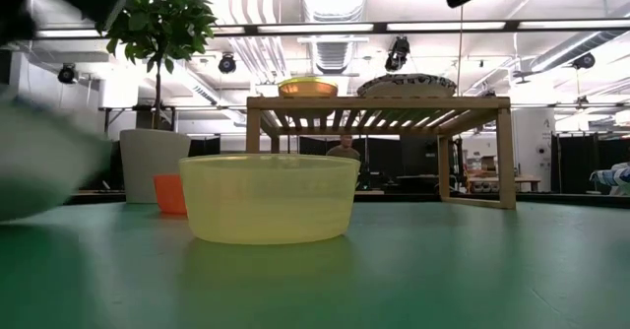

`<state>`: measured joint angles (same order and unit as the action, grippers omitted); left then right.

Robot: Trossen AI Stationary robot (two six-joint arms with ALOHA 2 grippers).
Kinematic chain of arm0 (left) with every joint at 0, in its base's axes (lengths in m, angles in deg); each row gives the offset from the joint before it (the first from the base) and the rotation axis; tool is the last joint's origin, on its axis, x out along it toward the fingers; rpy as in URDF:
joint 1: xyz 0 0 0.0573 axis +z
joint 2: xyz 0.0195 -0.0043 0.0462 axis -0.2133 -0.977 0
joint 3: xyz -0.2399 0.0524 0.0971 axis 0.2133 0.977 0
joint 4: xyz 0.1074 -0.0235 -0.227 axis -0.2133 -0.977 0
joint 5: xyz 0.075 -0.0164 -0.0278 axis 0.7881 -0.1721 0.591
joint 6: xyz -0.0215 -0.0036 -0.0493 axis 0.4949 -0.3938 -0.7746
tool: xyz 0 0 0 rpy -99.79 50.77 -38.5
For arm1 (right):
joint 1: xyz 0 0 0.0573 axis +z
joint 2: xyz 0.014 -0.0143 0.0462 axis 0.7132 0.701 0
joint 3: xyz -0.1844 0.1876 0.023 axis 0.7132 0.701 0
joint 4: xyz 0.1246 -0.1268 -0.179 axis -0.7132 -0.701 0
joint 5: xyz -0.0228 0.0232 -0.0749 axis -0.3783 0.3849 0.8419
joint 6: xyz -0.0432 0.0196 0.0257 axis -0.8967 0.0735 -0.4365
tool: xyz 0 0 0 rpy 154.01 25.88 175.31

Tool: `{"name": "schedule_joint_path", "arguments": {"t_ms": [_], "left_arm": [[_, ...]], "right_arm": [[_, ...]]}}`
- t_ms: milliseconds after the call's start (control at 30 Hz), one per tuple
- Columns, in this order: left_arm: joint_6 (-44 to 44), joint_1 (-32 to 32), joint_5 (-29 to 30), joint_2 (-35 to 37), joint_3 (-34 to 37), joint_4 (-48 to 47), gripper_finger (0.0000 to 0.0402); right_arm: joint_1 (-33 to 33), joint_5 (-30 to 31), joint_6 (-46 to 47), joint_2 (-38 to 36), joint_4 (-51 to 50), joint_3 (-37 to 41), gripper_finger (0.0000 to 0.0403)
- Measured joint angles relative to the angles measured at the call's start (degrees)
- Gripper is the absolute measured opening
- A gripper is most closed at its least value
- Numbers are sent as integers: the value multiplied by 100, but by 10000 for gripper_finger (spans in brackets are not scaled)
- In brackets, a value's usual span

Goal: Place and stack bowls onto a shelf
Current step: Stack the left white patterned bowl on top of the white patterned bowl on the shelf

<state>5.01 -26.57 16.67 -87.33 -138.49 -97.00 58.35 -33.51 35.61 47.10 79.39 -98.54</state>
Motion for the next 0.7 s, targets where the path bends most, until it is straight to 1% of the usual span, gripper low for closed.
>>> {"name": "schedule_joint_path", "arguments": {"t_ms": [100,233,333,433,500,567,700], "left_arm": [[1067,70,414,-4,-635,-290,3],[2559,208,1036,-4,-1635,-447,1],[3297,420,1677,-4,-2453,-781,1],[4186,655,2503,-4,-3225,-868,0],[4998,813,2992,-4,-3635,-715,0],[5905,995,3271,-4,-3911,-389,0],[7631,1453,3330,-4,-4169,279,0]], "right_arm": [[251,2,187,-78,-194,0,56],[660,2,414,-212,-377,0,56],[987,3,508,-318,-405,2,56],[1324,4,526,-401,-360,66,56],[1536,26,615,-443,-306,132,56],[1733,48,652,-511,-158,243,56],[2018,46,603,-678,256,508,56]]}}
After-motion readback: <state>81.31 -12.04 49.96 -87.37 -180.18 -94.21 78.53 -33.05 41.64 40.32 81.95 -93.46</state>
